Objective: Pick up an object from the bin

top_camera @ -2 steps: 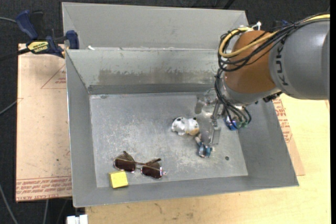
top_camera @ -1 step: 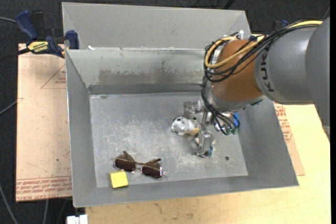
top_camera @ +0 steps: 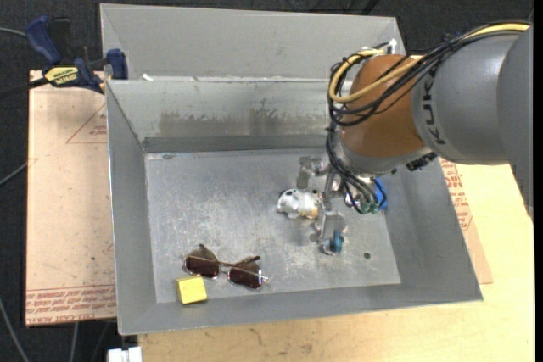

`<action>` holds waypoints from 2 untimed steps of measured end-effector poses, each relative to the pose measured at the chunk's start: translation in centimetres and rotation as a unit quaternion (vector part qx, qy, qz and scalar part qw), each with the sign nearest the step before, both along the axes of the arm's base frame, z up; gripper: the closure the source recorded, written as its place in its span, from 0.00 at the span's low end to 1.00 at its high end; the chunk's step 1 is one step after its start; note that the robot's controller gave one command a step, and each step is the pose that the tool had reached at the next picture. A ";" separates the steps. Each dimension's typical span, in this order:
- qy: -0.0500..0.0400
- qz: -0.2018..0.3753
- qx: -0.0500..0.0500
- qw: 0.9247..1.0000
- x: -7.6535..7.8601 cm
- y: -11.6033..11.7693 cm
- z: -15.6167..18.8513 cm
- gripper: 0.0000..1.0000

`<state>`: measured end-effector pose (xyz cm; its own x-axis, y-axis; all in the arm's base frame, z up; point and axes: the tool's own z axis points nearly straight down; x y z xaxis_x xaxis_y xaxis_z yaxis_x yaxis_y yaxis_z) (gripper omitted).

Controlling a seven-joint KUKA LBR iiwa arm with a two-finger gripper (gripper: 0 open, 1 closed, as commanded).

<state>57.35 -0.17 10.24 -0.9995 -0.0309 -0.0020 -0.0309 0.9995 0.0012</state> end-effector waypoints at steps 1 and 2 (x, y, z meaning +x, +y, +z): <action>0.000 0.036 0.000 0.999 -0.3 0.3 -2.7 0.00; -0.001 -0.009 0.000 1.000 -0.1 0.3 -3.4 1.00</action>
Offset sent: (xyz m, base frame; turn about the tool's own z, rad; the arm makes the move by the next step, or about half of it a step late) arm -0.0024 0.0027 -0.0324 0.0311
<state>57.22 0.16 6.86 -0.9999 -0.0120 -0.0047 -0.0120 0.9999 0.0016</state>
